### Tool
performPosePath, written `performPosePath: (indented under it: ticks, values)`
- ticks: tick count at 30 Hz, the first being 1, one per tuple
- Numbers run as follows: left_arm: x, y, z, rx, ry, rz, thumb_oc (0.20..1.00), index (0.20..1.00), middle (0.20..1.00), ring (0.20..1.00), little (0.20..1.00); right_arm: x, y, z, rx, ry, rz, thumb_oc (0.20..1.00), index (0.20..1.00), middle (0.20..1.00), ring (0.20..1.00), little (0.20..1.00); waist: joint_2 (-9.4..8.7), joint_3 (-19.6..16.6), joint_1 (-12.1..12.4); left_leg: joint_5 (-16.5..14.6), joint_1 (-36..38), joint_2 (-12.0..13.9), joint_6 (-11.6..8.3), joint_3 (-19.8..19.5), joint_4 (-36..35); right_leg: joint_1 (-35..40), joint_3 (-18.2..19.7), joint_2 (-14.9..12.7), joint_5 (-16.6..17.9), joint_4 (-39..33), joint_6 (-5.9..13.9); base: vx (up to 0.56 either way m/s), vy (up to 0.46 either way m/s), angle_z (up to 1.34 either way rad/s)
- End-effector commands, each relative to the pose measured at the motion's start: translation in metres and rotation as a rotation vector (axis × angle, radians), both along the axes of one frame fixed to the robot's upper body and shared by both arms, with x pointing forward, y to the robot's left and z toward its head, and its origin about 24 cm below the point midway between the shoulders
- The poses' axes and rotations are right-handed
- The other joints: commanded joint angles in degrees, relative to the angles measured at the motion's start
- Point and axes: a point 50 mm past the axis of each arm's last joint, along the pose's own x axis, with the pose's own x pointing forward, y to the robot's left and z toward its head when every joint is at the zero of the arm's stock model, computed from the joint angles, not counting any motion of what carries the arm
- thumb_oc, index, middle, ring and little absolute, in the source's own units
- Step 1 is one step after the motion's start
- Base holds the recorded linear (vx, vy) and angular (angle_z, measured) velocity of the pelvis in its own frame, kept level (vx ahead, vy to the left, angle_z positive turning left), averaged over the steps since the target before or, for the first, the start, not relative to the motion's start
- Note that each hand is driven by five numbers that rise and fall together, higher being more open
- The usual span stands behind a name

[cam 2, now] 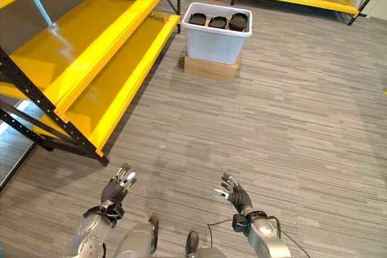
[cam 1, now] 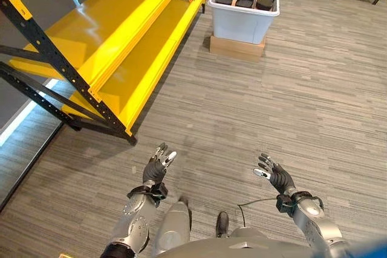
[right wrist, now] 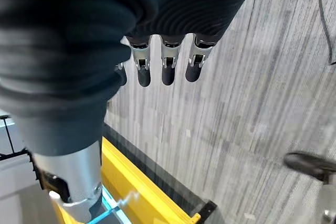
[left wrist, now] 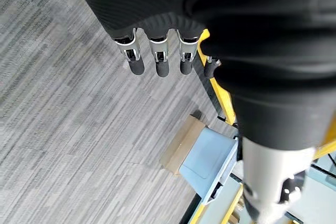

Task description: Move parts from the plastic box to the shelf.

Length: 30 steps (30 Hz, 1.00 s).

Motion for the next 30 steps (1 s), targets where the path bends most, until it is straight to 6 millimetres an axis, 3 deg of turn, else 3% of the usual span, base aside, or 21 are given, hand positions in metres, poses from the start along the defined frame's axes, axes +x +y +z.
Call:
performPosePath:
  ticks: [1, 4, 7, 9, 11, 13, 14, 16, 17, 18, 20, 21, 22, 23, 25, 30]
  values:
    - [0.001, 0.008, 0.017, 0.014, -0.1, 0.006, 1.0, 1.0, 1.0, 1.0, 1.0, 0.001, 0.003, 0.009, 0.014, -0.067, 0.015, 1.0, 1.0, 1.0, 1.0, 1.0, 0.51, -5.5, 2.4, 8.8, -0.9, 0.1, 2.27, -2.3, -3.6, 9.3, 3.1, -1.6, -8.1, 2.3, 8.48, 0.5, 0.234, -0.31]
    - [0.005, 0.012, 0.022, 0.019, -0.121, 0.019, 1.0, 1.0, 1.0, 1.0, 1.0, 0.001, 0.009, 0.009, 0.048, -0.066, 0.012, 1.0, 1.0, 1.0, 1.0, 1.0, -0.38, -6.9, 2.8, 5.7, -1.2, -1.9, 3.67, -1.3, 0.6, 10.3, 2.7, -5.1, -8.8, 4.1, 9.83, 0.42, 0.25, -0.5]
    - [0.004, 0.015, 0.024, 0.035, -0.128, 0.017, 1.0, 1.0, 1.0, 1.0, 1.0, 0.001, 0.013, 0.009, 0.051, -0.067, 0.035, 1.0, 1.0, 1.0, 1.0, 1.0, -1.09, -8.0, 3.1, 2.4, -1.3, -3.8, 5.28, -0.8, 3.7, 9.9, 3.2, -7.8, -7.4, 6.8, 11.36, 0.25, 0.173, -0.21]
    - [0.004, 0.018, 0.026, 0.054, -0.131, 0.017, 1.0, 1.0, 1.0, 1.0, 1.0, 0.003, 0.018, 0.009, 0.058, -0.07, 0.049, 1.0, 1.0, 1.0, 1.0, 1.0, -1.86, -8.3, 3.4, -0.9, -1.1, -5.7, 6.63, 0.3, 7.4, 8.2, 3.9, -10.0, -3.3, 12.7, 12.83, 0.33, 0.256, -0.13]
    - [0.004, 0.021, 0.026, 0.071, -0.13, 0.016, 1.0, 1.0, 1.0, 1.0, 1.0, 0.004, 0.024, 0.009, 0.073, -0.074, 0.064, 1.0, 1.0, 1.0, 1.0, 1.0, -1.85, -8.5, 3.4, -3.6, 0.4, -7.3, 8.28, 0.8, 8.4, 5.5, 4.7, -11.4, 3.1, 19.8, 13.8, 0.27, 0.265, 0.01]
    - [0.004, 0.022, 0.027, 0.085, -0.127, 0.012, 1.0, 1.0, 1.0, 1.0, 1.0, 0.003, 0.027, 0.01, 0.082, -0.077, 0.071, 1.0, 1.0, 1.0, 1.0, 1.0, -0.69, -8.0, 2.6, -4.7, 3.9, -8.9, 9.87, 0.8, 7.4, 0.8, 5.6, -12.6, 12.3, 30.0, 14.11, 0.25, 0.305, -0.05]
    - [0.006, 0.021, 0.029, 0.094, -0.135, 0.004, 1.0, 1.0, 1.0, 1.0, 1.0, 0.003, 0.028, 0.01, 0.09, -0.081, 0.072, 1.0, 1.0, 1.0, 1.0, 1.0, 0.4, -7.3, 1.9, -5.1, 6.0, -9.4, 10.69, 0.3, 6.5, -1.3, 5.5, -13.0, 15.3, 34.9, 13.7, 0.28, 0.324, 0.06]
    - [0.006, 0.02, 0.029, 0.108, -0.133, -0.012, 1.0, 1.0, 1.0, 1.0, 1.0, 0.0, 0.032, 0.011, 0.099, -0.081, 0.079, 1.0, 1.0, 1.0, 1.0, 1.0, 2.56, -6.1, 0.7, -6.1, 9.6, -9.2, 11.63, -0.3, 4.8, -5.6, 4.4, -12.6, 14.1, 40.5, 12.87, 0.3, 0.256, 0.15]
    - [0.006, 0.02, 0.028, 0.109, -0.127, -0.017, 1.0, 1.0, 1.0, 1.0, 1.0, 0.0, 0.032, 0.011, 0.1, -0.082, 0.086, 1.0, 1.0, 1.0, 1.0, 1.0, 3.22, -5.3, -0.2, -6.2, 11.5, -8.9, 11.71, -1.1, 4.0, -9.5, 5.3, -10.1, 10.2, 43.1, 12.04, 0.4, 0.196, 0.24]
    - [0.006, 0.018, 0.027, 0.105, -0.124, -0.027, 1.0, 1.0, 1.0, 1.0, 1.0, 0.001, 0.034, 0.013, 0.114, -0.091, 0.097, 1.0, 1.0, 1.0, 1.0, 1.0, 4.27, -4.2, -1.8, -6.7, 14.6, -8.5, 11.66, -1.4, 2.8, -16.5, 3.8, -6.6, 5.0, 40.9, 11.17, 0.39, 0.128, 0.34]
    - [0.006, 0.017, 0.026, 0.1, -0.123, -0.039, 1.0, 1.0, 1.0, 1.0, 1.0, 0.002, 0.033, 0.016, 0.121, -0.103, 0.094, 1.0, 1.0, 1.0, 1.0, 1.0, 4.11, -3.4, -2.6, -8.3, 18.0, -9.0, 11.4, -1.5, 1.8, -17.8, 0.1, -7.3, 3.6, 31.1, 10.76, 0.43, 0.002, 0.22]
    - [0.004, 0.016, 0.024, 0.098, -0.115, -0.042, 1.0, 1.0, 1.0, 1.0, 1.0, 0.002, 0.033, 0.015, 0.117, -0.096, 0.095, 1.0, 1.0, 1.0, 1.0, 1.0, 3.45, -3.4, -3.4, -9.1, 20.1, -9.7, 10.74, -2.4, 1.1, -18.7, 0.5, -6.2, 5.1, 18.9, 11.56, 0.34, -0.076, 0.18]
    - [0.004, 0.016, 0.024, 0.098, -0.115, -0.042, 1.0, 1.0, 1.0, 1.0, 1.0, 0.001, 0.032, 0.015, 0.117, -0.096, 0.095, 1.0, 1.0, 1.0, 1.0, 1.0, 3.63, -3.2, -3.4, -9.2, 20.4, -9.5, 10.69, -2.4, 1.0, -18.2, 0.3, -6.0, 5.3, 18.5, 11.52, 0.37, -0.104, 0.41]
    - [0.004, 0.015, 0.024, 0.094, -0.117, -0.041, 1.0, 1.0, 1.0, 1.0, 1.0, 0.002, 0.033, 0.015, 0.119, -0.096, 0.092, 1.0, 1.0, 1.0, 1.0, 1.0, 3.32, -3.0, -3.8, -9.8, 21.9, -9.6, 10.32, -2.8, 0.6, -18.3, 1.2, -5.1, 6.9, 11.1, 12.29, 0.24, -0.078, 0.32]
    - [0.004, 0.015, 0.024, 0.097, -0.12, -0.043, 1.0, 1.0, 1.0, 1.0, 1.0, 0.004, 0.034, 0.017, 0.108, -0.102, 0.102, 1.0, 1.0, 1.0, 1.0, 1.0, 2.63, -3.2, -4.2, -10.0, 23.4, -9.7, 9.55, -3.1, -0.1, -19.1, 1.5, -5.1, 10.0, 3.7, 13.54, 0.35, -0.108, 0.37]
    - [0.002, 0.01, 0.02, 0.078, -0.108, -0.054, 1.0, 1.0, 1.0, 1.0, 1.0, 0.0, 0.033, 0.016, 0.11, -0.096, 0.103, 1.0, 1.0, 1.0, 1.0, 1.0, 2.05, -5.6, -4.5, -12.5, 27.9, -8.6, 8.44, -4.2, -0.6, -16.0, 0.8, -3.9, 11.1, 1.7, 12.66, 0.41, -0.147, 0.23]
